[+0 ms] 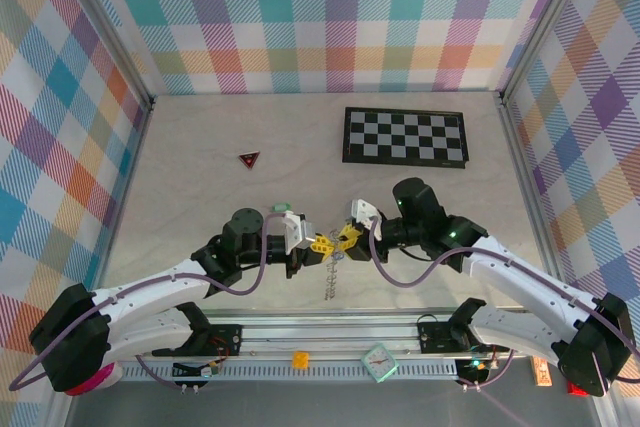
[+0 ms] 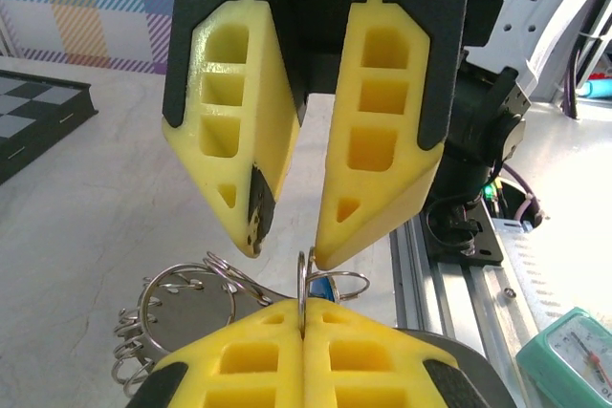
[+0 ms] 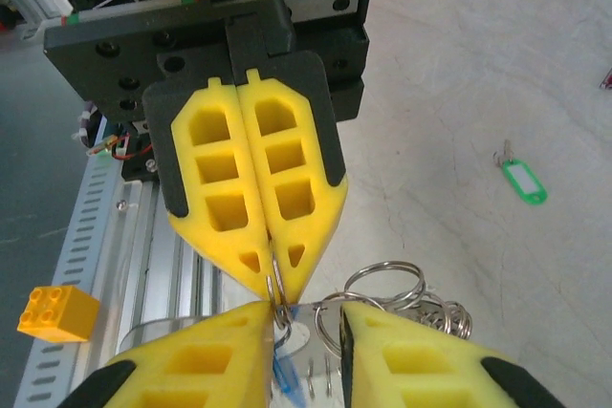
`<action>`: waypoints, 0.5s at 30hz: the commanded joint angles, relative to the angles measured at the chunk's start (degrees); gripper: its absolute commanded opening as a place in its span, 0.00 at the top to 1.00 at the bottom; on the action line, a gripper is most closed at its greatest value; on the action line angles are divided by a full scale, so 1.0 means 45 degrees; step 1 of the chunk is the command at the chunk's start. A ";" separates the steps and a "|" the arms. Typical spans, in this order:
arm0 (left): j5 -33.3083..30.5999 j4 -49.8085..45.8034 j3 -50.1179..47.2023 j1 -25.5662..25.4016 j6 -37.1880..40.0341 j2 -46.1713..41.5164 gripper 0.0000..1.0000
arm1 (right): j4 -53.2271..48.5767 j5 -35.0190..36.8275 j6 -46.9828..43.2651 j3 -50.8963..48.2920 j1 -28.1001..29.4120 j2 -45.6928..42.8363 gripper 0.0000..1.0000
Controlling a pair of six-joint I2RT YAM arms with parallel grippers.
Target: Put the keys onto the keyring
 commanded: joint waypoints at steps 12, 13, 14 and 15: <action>0.0622 0.1577 -0.0144 -0.0146 -0.0391 -0.0098 1.00 | 0.0763 -0.1125 0.0378 -0.0018 0.0019 0.0636 1.00; 0.0467 0.1550 -0.0163 -0.0148 -0.0423 -0.0118 0.97 | 0.0627 -0.1116 0.0296 0.0055 0.0026 0.0620 1.00; 0.0244 0.1437 -0.0162 -0.0141 -0.0415 -0.0176 0.89 | 0.0390 -0.1061 0.0179 0.0160 0.0014 0.0602 1.00; 0.0028 0.1273 -0.0169 -0.0147 -0.0380 -0.0260 0.82 | 0.0070 -0.0973 0.0034 0.0286 0.0018 0.0569 1.00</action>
